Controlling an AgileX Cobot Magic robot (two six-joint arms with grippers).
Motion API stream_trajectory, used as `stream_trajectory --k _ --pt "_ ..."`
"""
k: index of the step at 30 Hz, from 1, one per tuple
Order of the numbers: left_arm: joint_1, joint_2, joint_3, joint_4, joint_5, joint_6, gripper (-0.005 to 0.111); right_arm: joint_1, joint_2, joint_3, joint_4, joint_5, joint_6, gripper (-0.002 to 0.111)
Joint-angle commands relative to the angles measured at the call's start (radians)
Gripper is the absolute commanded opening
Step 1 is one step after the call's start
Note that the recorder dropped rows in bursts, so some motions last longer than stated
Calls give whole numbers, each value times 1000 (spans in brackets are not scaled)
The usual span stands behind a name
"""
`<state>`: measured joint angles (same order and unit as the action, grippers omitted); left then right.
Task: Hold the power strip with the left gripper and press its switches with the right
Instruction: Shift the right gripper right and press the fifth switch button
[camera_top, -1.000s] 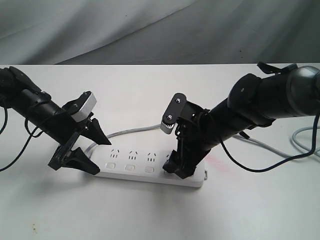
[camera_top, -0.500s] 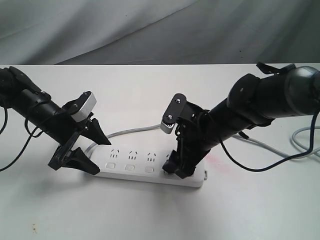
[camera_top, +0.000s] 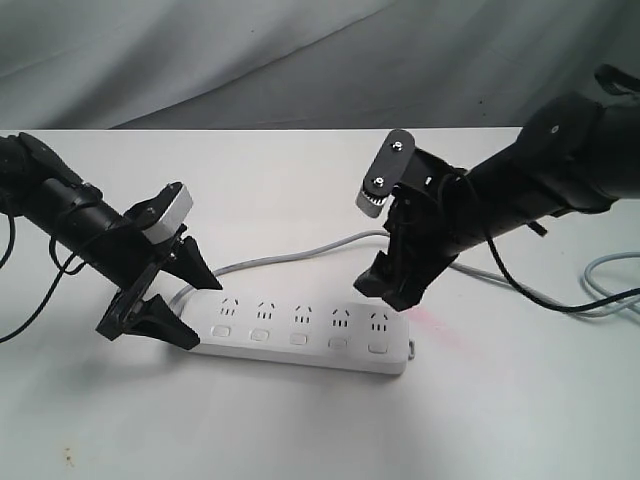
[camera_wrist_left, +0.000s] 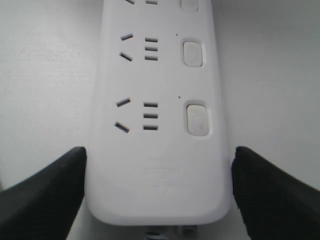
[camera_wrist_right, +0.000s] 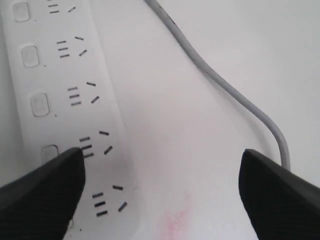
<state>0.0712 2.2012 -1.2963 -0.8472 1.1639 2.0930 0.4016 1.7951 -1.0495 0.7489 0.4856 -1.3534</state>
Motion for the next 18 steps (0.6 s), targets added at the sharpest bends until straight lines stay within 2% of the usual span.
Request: stream_trajectory --k 1,6,18 --pt "-1 -2 -6 -7 9 0 23 -21 -6 37 29 3 -25 77" --pt "-1 -2 -6 -7 9 0 23 -21 -6 82 130 -21 -123 77" --pt "-1 -2 -6 -7 9 0 23 -21 77 100 130 -40 -123 77"
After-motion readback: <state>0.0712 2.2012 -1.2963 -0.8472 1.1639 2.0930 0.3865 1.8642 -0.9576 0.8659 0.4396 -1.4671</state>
